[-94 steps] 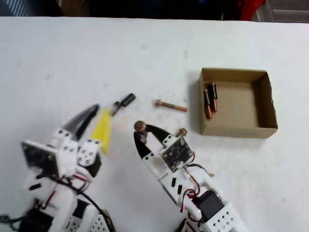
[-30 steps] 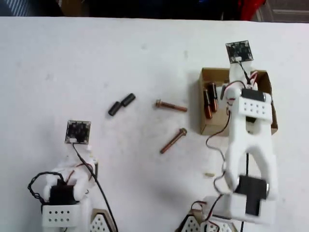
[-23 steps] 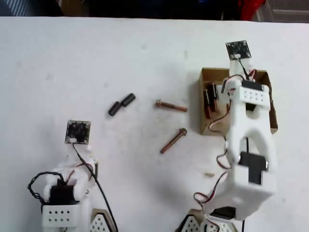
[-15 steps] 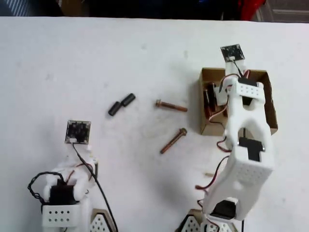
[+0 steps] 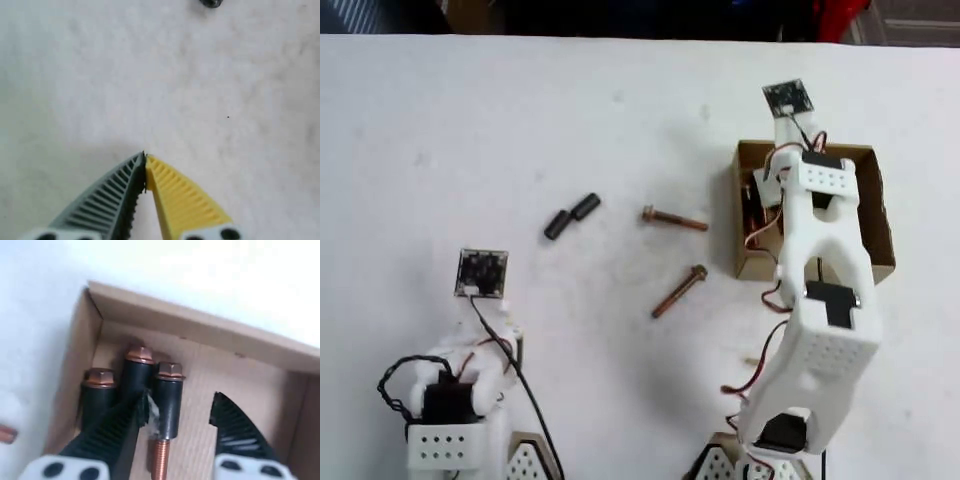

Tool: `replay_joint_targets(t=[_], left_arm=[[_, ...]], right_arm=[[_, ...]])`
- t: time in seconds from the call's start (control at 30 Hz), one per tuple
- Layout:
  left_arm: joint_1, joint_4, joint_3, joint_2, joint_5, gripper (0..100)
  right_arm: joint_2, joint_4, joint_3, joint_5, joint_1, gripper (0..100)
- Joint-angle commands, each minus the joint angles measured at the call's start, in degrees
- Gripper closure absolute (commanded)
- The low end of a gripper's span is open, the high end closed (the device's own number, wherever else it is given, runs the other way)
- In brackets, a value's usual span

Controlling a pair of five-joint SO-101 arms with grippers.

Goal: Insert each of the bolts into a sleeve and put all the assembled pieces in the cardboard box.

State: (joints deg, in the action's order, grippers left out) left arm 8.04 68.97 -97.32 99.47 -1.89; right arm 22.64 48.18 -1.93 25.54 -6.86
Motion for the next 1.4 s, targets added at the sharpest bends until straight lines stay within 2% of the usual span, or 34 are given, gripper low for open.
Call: replay_joint_targets(t=[0.0, 0.3, 0.6, 0.8, 1.0, 1.17, 1.37], left_arm=[[0.31, -1.05, 0.09, 0.40, -0.18, 98], [0.31, -1.05, 0.09, 0.40, -0.18, 98], [0.31, -0.97, 0.09, 0.31, -0.26, 98], [2.59, 0.26, 0.09, 0.57, -0.18, 98], [6.29, 0.09, 0.09, 0.57, -0.09, 98], [7.25, 0.09, 0.09, 0.57, 0.00, 98], [7.25, 0.00, 0.09, 0.57, 0.00, 98]], right_arm=[[-9.19, 3.56, -3.08, 0.35, 2.24, 86.7], [-24.22, 14.73, -3.08, 0.35, 9.54, 90.0], [-34.59, 25.19, -2.99, -0.70, 23.78, 90.0], [-35.21, 25.45, -2.99, -17.85, 32.40, 90.0], [-35.21, 23.08, -0.53, -26.37, 41.71, 90.0], [-32.66, 11.38, 5.98, -33.67, 43.65, 89.7], [-22.55, 5.14, 3.96, -39.91, 44.35, 89.7]])
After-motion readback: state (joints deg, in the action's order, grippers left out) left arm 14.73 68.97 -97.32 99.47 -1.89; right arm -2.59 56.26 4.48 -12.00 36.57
